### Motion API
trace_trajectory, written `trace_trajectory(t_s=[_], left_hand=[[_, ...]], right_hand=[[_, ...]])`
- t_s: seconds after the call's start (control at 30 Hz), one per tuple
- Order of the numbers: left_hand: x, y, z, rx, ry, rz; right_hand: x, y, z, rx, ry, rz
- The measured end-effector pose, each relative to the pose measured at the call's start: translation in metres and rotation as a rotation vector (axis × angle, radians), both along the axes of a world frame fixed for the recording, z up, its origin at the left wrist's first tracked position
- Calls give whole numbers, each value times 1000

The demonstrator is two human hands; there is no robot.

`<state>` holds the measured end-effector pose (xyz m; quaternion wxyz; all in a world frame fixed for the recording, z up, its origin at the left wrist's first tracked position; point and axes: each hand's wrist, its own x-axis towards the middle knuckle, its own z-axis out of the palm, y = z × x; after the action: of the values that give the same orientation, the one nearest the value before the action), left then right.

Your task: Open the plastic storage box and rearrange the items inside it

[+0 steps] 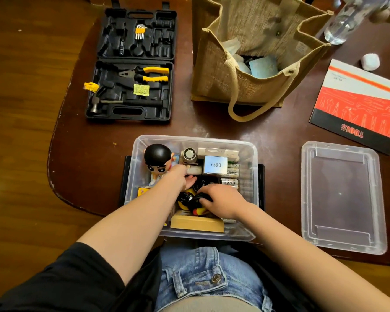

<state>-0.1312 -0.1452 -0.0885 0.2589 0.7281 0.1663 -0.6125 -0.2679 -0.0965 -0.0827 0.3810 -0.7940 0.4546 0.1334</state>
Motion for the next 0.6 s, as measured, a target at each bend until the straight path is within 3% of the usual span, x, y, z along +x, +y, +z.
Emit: trace_trajectory(t_s=[0.1, 0.17, 0.33, 0.47, 0.6], left_hand=[[13, 1, 8, 15, 129, 30], [18, 3, 13, -30, 147, -85], [23, 12, 38, -244, 106, -608], [36, 25, 46, -518, -179, -1181], [49, 35, 48, -802, -217, -1385]], right_hand=[[-3, 10, -3, -51, -77, -146], [-4, 16, -3, -43, -152, -252], [-3, 20, 3, -62, -312, -460], [-3, 17, 9, -99, -406, -481], [-2, 15, 17, -118, -486, -454]])
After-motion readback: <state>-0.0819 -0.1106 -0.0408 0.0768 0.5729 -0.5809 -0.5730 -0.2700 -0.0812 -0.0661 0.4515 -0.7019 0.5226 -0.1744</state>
